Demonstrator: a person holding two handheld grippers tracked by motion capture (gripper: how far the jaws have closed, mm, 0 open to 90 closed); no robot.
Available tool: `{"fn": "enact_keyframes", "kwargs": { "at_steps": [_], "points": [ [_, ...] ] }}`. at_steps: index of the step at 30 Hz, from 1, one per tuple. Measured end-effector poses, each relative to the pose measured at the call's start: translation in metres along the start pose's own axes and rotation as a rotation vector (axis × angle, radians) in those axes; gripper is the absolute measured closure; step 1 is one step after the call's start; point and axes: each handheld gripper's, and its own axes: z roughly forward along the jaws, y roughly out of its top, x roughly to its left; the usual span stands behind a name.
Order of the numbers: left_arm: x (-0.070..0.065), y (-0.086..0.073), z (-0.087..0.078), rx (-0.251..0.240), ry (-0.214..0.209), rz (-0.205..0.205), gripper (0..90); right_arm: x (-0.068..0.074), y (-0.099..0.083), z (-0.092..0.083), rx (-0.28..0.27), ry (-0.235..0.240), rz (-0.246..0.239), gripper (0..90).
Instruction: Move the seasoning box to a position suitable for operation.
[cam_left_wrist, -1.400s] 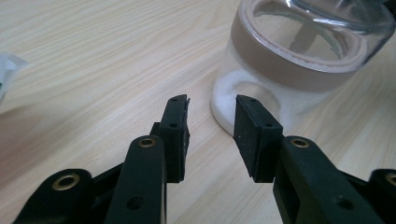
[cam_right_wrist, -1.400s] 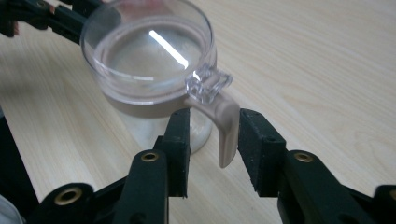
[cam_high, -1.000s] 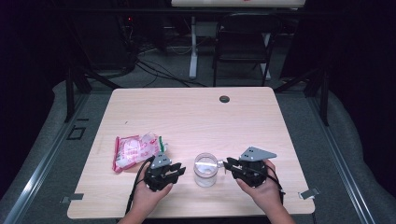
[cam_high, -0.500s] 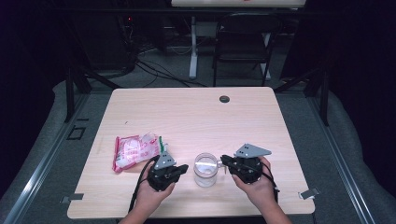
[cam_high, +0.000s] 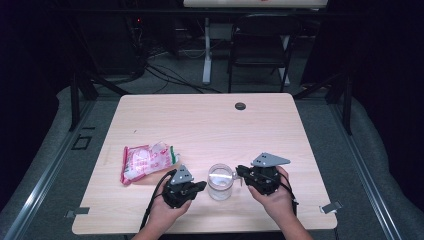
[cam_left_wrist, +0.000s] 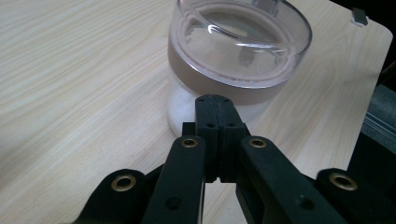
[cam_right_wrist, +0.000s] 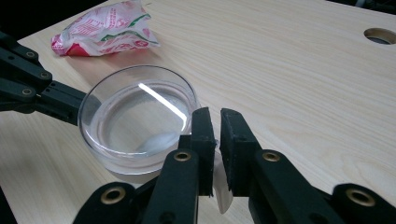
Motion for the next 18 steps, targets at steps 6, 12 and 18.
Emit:
{"fn": "enact_keyframes", "kwargs": {
  "at_steps": [6, 12, 18],
  "points": [
    [-0.0020, 0.0005, 0.0023, 0.002, -0.004, 0.008, 90.0, 0.0006, -0.0008, 0.0005, -0.004, 0.005, 0.002, 83.8],
    [-0.0036, 0.0011, 0.0010, -0.010, -0.009, 0.005, 90.0, 0.0002, -0.0018, -0.0003, -0.005, 0.008, 0.004, 83.7],
    [-0.0043, 0.0021, -0.0005, -0.015, -0.010, 0.007, 90.0, -0.0011, -0.0032, -0.0001, -0.016, 0.018, 0.022, 83.2]
  ]
}}
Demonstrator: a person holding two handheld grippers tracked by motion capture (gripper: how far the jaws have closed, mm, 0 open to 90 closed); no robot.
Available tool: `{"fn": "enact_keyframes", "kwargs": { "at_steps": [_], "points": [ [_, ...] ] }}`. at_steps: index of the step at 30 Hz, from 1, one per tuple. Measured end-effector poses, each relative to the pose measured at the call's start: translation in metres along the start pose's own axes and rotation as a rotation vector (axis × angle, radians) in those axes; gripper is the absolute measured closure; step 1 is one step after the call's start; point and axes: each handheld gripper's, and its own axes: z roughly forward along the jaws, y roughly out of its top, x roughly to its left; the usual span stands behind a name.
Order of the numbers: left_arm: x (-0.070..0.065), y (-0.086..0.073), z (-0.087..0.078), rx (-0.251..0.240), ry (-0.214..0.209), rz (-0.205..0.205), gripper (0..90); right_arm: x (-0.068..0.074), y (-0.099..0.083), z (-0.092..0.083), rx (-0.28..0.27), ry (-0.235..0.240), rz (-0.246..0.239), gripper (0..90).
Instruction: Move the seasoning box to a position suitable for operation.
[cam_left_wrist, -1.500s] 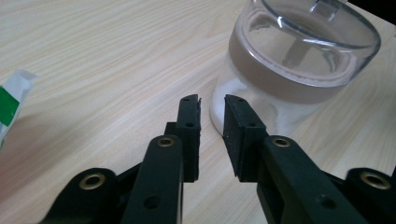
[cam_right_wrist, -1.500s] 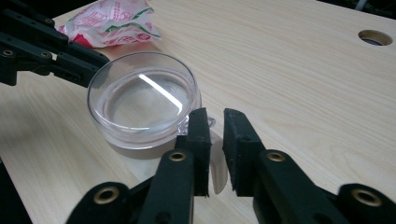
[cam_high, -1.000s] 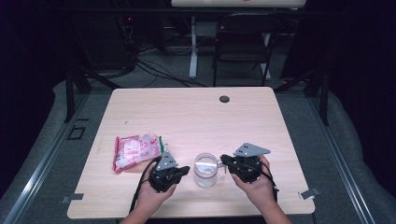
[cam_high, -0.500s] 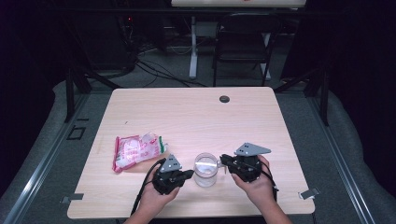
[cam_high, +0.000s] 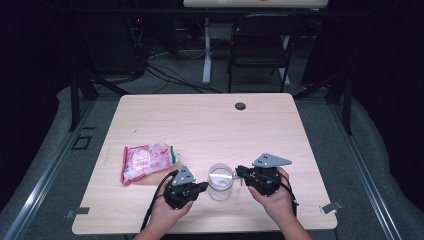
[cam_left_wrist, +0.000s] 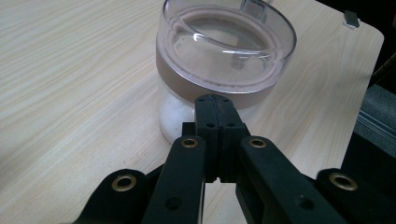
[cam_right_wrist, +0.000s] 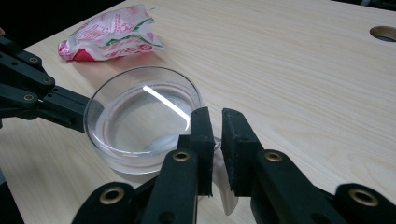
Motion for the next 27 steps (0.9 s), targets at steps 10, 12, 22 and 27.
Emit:
{"fn": "enact_keyframes", "kwargs": {
  "at_steps": [10, 12, 22, 27],
  "points": [
    [-0.004, 0.004, -0.001, -0.018, -0.004, 0.018, 90.0, 0.000, -0.001, 0.000, -0.006, 0.005, 0.007, 83.3],
    [-0.005, 0.006, -0.002, -0.020, -0.006, 0.019, 90.0, 0.000, -0.001, 0.000, -0.003, 0.002, 0.003, 83.3],
    [-0.004, 0.011, -0.003, -0.034, 0.001, 0.019, 90.0, -0.001, -0.001, 0.000, -0.005, -0.007, 0.002, 82.4],
    [-0.004, 0.015, -0.003, -0.035, 0.002, 0.015, 90.0, 0.000, -0.001, -0.001, 0.002, -0.013, -0.007, 81.5]
  ]
}}
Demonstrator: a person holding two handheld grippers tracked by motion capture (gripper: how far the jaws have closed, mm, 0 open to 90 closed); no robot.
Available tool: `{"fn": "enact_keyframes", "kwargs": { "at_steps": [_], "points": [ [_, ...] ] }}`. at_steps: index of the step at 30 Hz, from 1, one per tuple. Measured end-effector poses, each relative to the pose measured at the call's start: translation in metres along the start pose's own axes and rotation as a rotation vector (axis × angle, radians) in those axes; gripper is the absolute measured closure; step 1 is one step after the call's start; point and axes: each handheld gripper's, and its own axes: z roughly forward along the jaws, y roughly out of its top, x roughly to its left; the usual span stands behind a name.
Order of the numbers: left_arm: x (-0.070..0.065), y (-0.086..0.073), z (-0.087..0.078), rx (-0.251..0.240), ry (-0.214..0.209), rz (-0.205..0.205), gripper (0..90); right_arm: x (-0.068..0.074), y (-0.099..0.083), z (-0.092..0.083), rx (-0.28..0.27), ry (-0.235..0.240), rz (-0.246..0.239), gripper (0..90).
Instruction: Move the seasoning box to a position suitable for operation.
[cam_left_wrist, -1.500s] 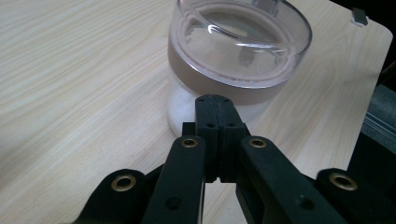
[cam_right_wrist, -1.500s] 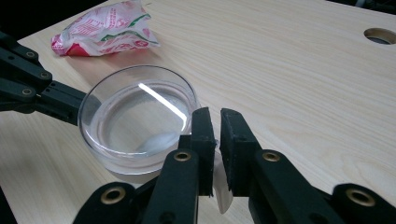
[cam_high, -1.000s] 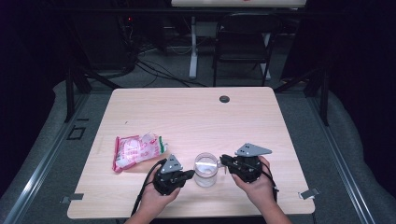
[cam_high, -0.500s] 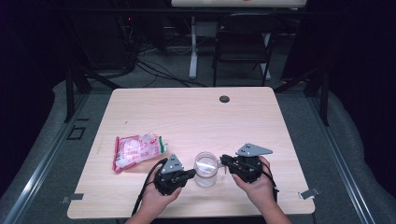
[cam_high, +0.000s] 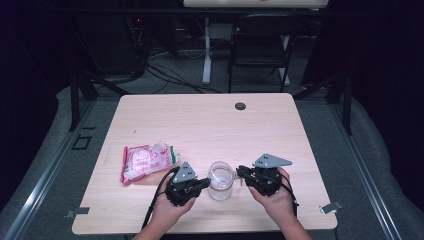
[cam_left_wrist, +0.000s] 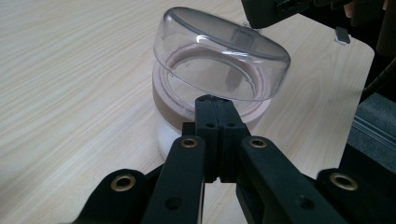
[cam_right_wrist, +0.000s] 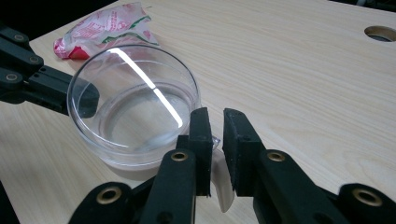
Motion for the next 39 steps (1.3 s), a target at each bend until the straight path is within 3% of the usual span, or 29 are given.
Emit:
{"fn": "enact_keyframes", "kwargs": {
  "at_steps": [12, 21, 32, 39],
  "points": [
    [-0.002, 0.011, 0.000, -0.015, 0.000, -0.002, 89.6, 0.004, 0.002, -0.006, 0.003, 0.022, -0.041, 72.2],
    [-0.005, 0.026, -0.003, -0.010, 0.010, 0.025, 87.8, 0.013, 0.008, -0.017, -0.022, 0.058, -0.067, 61.4],
    [-0.005, 0.035, -0.003, -0.007, 0.020, 0.033, 85.4, 0.018, 0.011, -0.022, -0.036, 0.077, -0.076, 57.5],
    [-0.004, 0.039, -0.002, -0.006, 0.022, 0.026, 83.1, 0.024, 0.012, -0.024, -0.051, 0.092, -0.113, 54.1]
  ]
}}
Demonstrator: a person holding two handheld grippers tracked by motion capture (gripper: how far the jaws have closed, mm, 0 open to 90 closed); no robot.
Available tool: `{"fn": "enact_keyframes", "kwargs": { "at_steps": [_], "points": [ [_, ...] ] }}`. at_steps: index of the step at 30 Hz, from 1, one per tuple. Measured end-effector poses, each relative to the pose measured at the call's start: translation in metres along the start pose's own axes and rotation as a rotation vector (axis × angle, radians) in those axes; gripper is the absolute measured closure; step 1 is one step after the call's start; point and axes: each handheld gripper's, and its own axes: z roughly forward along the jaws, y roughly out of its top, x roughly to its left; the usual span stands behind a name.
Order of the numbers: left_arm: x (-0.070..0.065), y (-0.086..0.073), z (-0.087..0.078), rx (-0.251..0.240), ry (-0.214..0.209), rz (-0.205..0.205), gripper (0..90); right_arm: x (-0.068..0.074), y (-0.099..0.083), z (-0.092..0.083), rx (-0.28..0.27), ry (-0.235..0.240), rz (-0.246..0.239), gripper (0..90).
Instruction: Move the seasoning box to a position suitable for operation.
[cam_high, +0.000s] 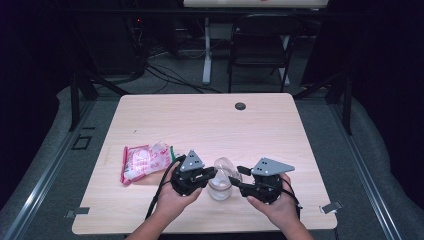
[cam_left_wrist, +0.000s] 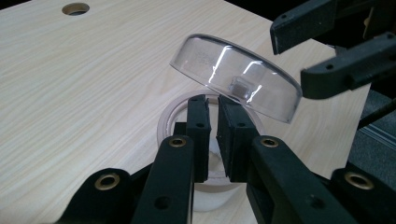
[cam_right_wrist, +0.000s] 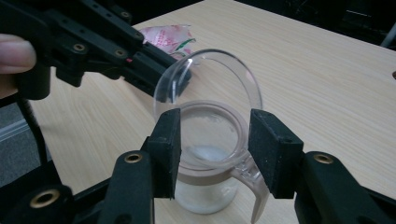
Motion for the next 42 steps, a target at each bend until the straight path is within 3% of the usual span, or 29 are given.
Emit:
{"fn": "enact_keyframes", "kwargs": {
  "at_steps": [8, 18, 29, 42],
  "points": [
    [-0.003, 0.007, 0.000, -0.007, 0.000, 0.014, 81.0, 0.011, 0.001, 0.005, 0.012, -0.005, -0.069, 48.4],
    [-0.006, 0.012, 0.001, -0.006, 0.003, 0.025, 78.3, 0.016, 0.001, 0.011, 0.012, -0.044, -0.091, 45.6],
    [-0.005, 0.012, 0.002, -0.020, 0.013, 0.025, 73.8, 0.015, 0.000, 0.011, 0.004, -0.061, -0.081, 47.0],
    [0.009, 0.004, 0.009, 0.003, 0.055, -0.008, 67.0, 0.012, 0.000, 0.009, -0.002, -0.057, -0.065, 47.6]
  ]
}}
